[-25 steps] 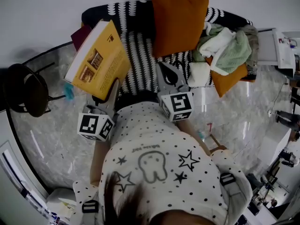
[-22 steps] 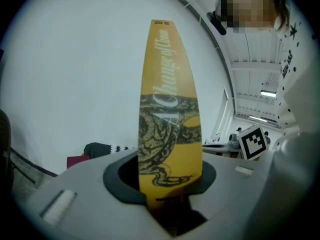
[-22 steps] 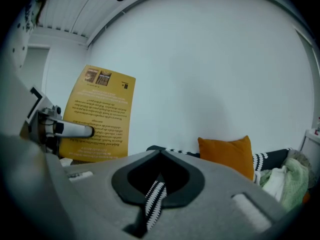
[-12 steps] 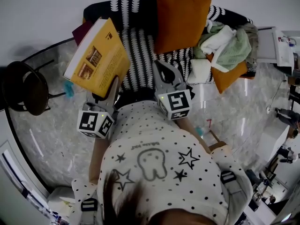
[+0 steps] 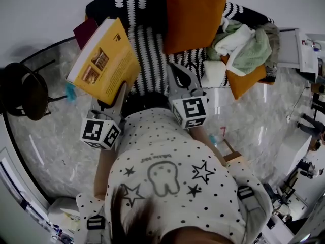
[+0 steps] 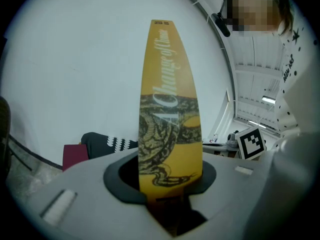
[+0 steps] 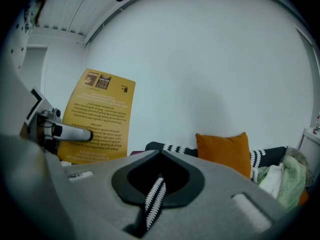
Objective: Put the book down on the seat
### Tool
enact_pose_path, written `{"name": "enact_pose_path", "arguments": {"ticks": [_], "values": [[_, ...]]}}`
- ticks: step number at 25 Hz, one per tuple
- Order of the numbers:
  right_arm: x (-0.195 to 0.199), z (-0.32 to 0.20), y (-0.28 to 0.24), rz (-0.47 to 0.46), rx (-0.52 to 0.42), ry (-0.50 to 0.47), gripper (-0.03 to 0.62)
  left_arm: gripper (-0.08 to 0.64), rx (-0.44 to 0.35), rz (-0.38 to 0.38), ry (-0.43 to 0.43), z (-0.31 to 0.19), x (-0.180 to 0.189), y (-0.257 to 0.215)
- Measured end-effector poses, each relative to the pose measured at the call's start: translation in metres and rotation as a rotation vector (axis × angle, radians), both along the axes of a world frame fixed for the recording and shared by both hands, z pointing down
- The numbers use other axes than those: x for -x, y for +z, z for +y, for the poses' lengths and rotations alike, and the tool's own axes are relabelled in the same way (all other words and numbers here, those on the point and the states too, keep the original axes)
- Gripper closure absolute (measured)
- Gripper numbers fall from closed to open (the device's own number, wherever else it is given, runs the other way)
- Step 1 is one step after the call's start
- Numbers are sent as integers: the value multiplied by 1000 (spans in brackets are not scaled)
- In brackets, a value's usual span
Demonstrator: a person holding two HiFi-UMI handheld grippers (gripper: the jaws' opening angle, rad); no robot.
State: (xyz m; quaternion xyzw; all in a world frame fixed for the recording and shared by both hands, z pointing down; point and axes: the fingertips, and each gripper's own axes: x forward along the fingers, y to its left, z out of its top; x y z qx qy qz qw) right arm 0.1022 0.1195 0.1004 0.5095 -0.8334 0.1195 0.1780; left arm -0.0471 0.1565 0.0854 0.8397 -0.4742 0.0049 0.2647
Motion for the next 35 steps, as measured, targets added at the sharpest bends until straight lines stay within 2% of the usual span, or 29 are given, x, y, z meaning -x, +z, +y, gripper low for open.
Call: {"name": "enact_pose_path", "arguments": {"ticks": [7, 20, 28, 35], "values": [[6, -2, -1, -9, -17, -41, 595, 413, -19, -5, -32, -1, 5, -3], [-1, -10, -4, -5, -29, -11, 594, 413, -1, -22, -16, -17, 23, 0], [-3, -13, 6, 1, 2, 9, 594, 413, 82, 21, 79, -26, 16, 19], [-5, -15, 15, 13, 33, 19, 595, 413, 123, 41, 127, -38, 12, 35]]}}
